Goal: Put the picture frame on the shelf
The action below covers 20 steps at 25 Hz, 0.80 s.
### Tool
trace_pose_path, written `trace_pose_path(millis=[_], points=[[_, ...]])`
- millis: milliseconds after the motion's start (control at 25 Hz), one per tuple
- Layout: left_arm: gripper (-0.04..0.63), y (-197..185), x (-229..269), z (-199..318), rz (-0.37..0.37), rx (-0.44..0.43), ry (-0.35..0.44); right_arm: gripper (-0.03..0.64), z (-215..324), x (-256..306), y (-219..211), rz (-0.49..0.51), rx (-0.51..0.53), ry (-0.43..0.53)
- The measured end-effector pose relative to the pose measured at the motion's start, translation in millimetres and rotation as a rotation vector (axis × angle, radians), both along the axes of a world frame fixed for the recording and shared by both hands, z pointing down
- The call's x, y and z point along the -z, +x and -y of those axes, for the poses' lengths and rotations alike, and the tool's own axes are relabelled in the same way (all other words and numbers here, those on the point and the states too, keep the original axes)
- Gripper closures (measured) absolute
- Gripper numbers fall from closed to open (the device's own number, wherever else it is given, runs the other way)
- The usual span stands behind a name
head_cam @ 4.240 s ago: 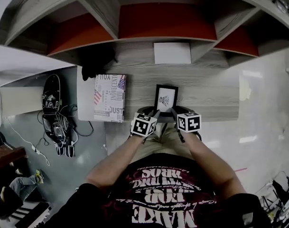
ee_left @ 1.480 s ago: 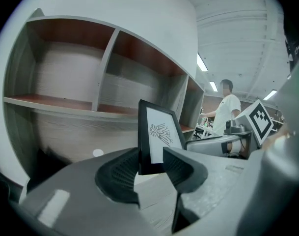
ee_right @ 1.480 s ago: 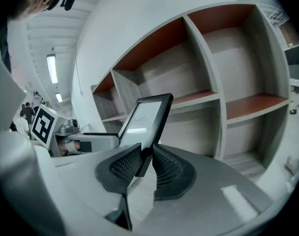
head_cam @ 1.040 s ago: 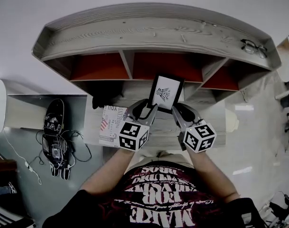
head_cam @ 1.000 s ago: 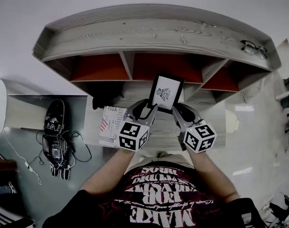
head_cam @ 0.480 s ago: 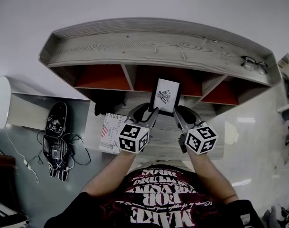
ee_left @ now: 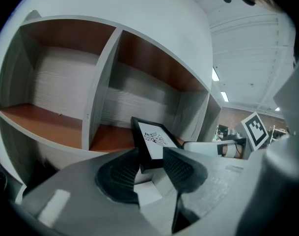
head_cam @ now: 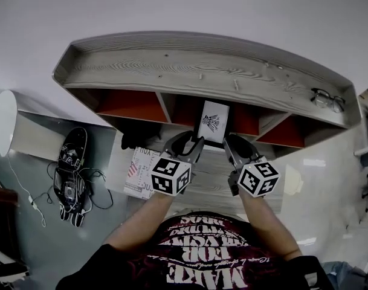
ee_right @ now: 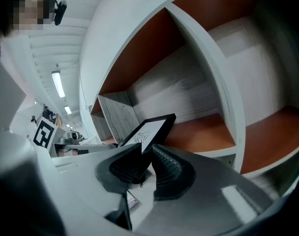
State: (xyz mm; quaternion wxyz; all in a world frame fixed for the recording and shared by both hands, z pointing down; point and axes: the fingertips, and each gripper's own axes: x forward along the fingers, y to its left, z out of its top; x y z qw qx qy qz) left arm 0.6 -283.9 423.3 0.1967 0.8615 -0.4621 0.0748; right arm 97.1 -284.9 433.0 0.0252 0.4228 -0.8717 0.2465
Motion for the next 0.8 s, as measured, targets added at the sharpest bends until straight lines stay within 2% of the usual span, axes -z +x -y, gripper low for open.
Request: trace_pose_path(millis=[520,800], points=[[0.442,7,7,26,-0.011,0.020,0.000,0.528,29,4,8,0.030,-0.013,0.000],[0.442,9,3,34,-0.024,0.017,-0.030,0.529,35,2,10,0.014,-0.035,-0.001]])
